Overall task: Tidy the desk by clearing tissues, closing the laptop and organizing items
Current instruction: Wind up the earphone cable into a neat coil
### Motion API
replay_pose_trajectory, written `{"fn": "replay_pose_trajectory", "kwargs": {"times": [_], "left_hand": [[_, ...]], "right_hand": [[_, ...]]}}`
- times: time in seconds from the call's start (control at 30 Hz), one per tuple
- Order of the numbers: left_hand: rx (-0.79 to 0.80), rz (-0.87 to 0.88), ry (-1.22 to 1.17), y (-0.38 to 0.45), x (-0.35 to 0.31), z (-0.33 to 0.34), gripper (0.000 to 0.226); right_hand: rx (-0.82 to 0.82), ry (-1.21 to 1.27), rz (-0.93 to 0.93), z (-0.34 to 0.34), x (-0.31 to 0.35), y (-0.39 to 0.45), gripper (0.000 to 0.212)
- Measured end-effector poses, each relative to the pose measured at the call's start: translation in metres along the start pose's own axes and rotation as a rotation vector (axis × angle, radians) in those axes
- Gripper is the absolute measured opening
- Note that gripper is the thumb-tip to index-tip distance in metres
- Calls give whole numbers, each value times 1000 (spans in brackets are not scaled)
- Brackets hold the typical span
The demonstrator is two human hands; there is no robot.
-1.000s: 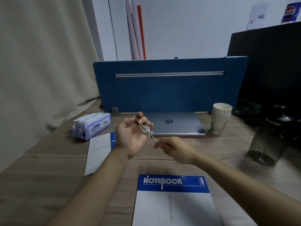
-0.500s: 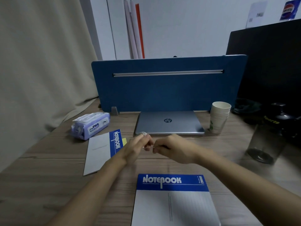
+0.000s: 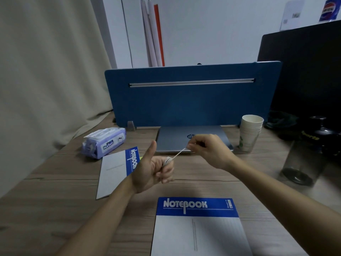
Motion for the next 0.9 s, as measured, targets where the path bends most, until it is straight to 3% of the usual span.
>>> {"fn": "replay_pose_trajectory", "kwargs": {"times": [0.1,0.23,0.37,0.57,0.7,0.9], "left_hand": [[76,74,-281,-1,-12,6,79],[141,194,-659,2,-27,15,79],[4,344,-800,6,-38,15,75],[-300,451,-707,8,-39,6,70],[-406,394,-354,11,-29,5,68],[-403,225,136,13,-11,6,70]], "right_hand": [[-33,12,60,7,-6,-4,14],[63,9,50,25,0,-15,17],[121,-34,-19,41,16,-23,22],[152,-40,-119,44,34,-36,26],[122,-95,-174,40,36,-38,24],[-22,-185,-165,30,32,-37,15]]}}
Point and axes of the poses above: each hand's wrist, its own y-axis towards the middle knuckle, its own z-axis out of the palm, x = y × z, the point moved 3 cm from there along y, towards the middle knuckle, and after that the axes turned 11 degrees about -y, right-handed, at the moved point
